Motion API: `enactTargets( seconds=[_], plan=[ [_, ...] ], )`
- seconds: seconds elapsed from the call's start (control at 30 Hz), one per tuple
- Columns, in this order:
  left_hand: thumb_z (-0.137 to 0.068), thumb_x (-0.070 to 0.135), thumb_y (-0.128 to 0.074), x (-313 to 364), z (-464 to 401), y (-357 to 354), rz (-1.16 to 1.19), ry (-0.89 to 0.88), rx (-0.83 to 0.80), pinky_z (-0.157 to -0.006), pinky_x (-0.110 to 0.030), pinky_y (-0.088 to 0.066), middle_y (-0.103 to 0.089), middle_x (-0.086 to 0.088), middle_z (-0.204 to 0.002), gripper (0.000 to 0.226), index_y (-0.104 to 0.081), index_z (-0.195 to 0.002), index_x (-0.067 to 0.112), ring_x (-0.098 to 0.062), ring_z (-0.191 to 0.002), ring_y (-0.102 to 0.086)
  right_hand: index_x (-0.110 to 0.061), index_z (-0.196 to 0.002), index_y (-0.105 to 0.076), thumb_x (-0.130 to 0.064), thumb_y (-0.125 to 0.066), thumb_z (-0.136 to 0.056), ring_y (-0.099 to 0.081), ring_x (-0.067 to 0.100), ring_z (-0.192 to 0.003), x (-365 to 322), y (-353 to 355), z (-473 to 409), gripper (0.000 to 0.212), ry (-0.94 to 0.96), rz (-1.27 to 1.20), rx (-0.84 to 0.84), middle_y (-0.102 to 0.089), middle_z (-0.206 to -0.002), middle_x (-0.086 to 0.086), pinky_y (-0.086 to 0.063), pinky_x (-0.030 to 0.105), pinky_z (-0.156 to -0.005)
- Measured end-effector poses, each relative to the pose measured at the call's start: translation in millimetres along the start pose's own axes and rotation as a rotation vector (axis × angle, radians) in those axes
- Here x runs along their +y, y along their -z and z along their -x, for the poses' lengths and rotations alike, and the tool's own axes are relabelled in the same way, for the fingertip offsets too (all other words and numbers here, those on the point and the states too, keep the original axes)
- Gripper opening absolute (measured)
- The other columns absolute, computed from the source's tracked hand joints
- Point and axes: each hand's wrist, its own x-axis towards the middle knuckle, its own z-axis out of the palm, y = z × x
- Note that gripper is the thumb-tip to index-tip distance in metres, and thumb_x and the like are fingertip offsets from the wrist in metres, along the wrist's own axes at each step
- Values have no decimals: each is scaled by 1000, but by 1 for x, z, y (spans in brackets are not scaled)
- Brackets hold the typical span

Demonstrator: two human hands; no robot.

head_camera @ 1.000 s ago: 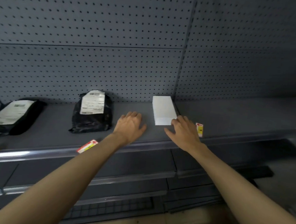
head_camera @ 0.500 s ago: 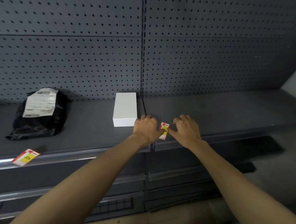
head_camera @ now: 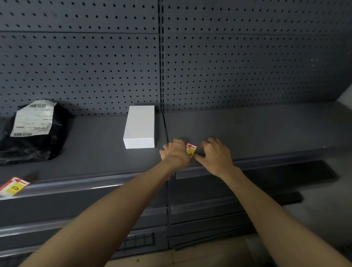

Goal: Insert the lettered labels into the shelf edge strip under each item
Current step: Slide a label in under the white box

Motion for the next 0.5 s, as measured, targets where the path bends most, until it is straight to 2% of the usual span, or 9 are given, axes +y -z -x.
enactTargets(
  seconds=[0.13,0.3,0.43,0.5],
  plan=[
    [-74,13,-80,5,0,4,2,81,-41,-102,-43,-43,-50,-17,-134,66,-46,-130,6,-33,-128,-41,-8,-105,-61,-48,-61,-85,-53,28,-103,0,0,-1,45,-10,-17,-26,-58,-109,11,-47,40,-79],
    [-73,19,-81,7,0,4,-65,117,-28,-104,-41,-36,-40,-17,-142,79,-37,-137,6,-33,-133,-33,-9,-106,-60,-48,-62,-84,-52,28,-104,1,-2,-1,45,-11,-26,-27,-57,-110,11,-45,39,-79],
    [-75,19,-78,4,-2,5,-47,122,-7,-102,-41,-37,-44,-17,-140,70,-42,-134,9,-32,-131,-37,-10,-106,-61,-46,-64,-84,-52,27,-105,2,-3,0,42,-15,-60,-31,-57,-110,10,-48,39,-82],
    [-74,17,-79,2,-5,5,11,100,-1,-103,-42,-41,-53,-16,-133,61,-50,-127,8,-32,-126,-46,-11,-106,-60,-45,-65,-83,-52,27,-104,3,-2,-1,41,-18,-71,-38,-58,-110,10,-49,40,-82]
  ],
)
